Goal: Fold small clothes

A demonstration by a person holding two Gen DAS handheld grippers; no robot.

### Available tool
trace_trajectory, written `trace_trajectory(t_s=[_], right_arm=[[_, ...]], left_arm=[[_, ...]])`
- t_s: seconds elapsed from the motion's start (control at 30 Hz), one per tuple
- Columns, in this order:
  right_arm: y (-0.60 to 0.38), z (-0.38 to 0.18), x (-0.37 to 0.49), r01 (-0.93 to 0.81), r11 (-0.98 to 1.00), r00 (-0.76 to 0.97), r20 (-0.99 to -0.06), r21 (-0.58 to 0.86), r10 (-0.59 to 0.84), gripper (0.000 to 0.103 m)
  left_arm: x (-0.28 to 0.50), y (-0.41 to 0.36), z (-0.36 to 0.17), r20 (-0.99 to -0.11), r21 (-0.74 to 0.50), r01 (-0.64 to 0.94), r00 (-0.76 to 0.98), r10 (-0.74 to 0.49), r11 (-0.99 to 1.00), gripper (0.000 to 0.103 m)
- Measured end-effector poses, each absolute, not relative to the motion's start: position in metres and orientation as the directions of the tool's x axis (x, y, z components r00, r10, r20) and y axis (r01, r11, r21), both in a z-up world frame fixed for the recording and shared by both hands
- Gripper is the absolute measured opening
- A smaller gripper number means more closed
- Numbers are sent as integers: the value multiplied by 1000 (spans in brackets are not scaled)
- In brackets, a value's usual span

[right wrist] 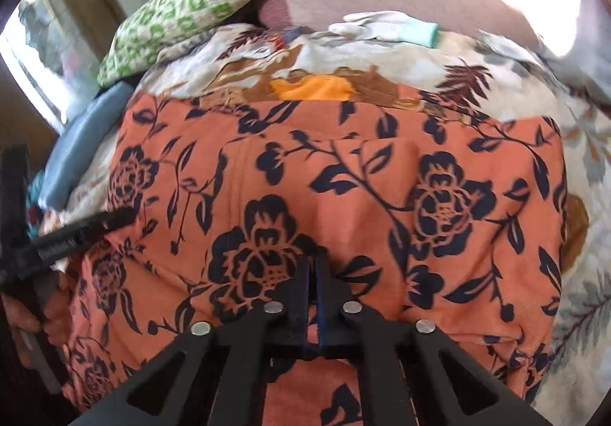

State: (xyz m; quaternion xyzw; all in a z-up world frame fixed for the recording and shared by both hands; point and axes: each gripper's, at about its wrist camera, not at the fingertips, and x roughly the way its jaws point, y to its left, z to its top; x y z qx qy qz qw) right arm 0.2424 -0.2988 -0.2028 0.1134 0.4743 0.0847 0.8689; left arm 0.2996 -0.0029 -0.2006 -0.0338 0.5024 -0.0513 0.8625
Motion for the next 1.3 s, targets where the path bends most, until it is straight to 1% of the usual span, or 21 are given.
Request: trace_trajectory(t_s=[0.1,0.17,0.2,0.23,0.27,0.37,0.4,0.47,0.53,0.57,0.7,0.73,0.87,0.93,0.97,1.03,1.1,1.2,1.23,1.3], right_arm=[[-323,-187,236,52,978,602,-788,200,129,0],[-349,-175,229,133,972,643,-763,196,66,0],[-354,-169,225,124,969,659,-748,213,80,0],[-353,-162,222,74,968,671,-730,240,129,2],[-344,-157,217,-5,960,674,-708,280,210,5],[-301,-163,209,-157,933,632,-693,324,347,5],[-283,-168,207,-192,929,611,-703,316,365,5],[-256,-178,207,-231,934,581,-732,271,356,5],[-239,-187,212,-215,949,566,-763,230,313,5],[-238,-191,215,-193,951,562,-767,244,310,5],[-230,-191,231,-97,967,566,-786,234,248,5],[-224,-190,234,-84,970,566,-790,227,234,5],[-206,-187,242,-66,984,544,-821,163,172,5],[-203,-195,249,-35,986,506,-848,163,158,11],[-205,-202,250,-22,981,486,-856,192,178,14],[-212,-214,250,-16,961,502,-829,277,247,14],[-219,-216,244,-36,948,534,-796,315,285,14],[-233,-211,240,-13,922,517,-787,386,336,14],[-238,-205,238,10,918,526,-783,396,332,14],[-245,-183,225,36,938,603,-756,345,254,15]], left_arm=[[301,1,-200,-849,-130,45,510,-134,991,79],[302,4,-198,-843,-149,28,518,-142,988,79],[302,5,-196,-836,-155,21,530,-142,988,79],[301,6,-192,-826,-154,19,546,-139,988,79],[300,5,-189,-817,-147,22,561,-134,989,79],[299,-3,-187,-813,-83,23,576,-81,996,79],[299,-7,-190,-824,-45,20,565,-49,999,79],[300,-13,-203,-852,31,26,524,13,999,79],[300,-18,-207,-848,74,45,528,39,996,82],[301,-19,-207,-846,86,46,531,48,995,83],[308,-5,-208,-868,17,22,497,4,1000,88],[310,-4,-209,-870,15,23,492,2,1000,90],[311,3,-209,-879,-11,33,476,-25,999,92],[312,5,-212,-885,-22,25,464,-31,999,96],[312,6,-214,-886,-25,27,463,-34,999,100],[311,3,-216,-883,-11,45,468,-30,999,103],[308,2,-216,-875,-4,45,483,-25,999,103],[308,2,-216,-869,-4,47,494,-27,999,103],[308,3,-216,-870,-6,45,492,-27,999,103],[308,3,-216,-868,-4,42,495,-24,999,103]])
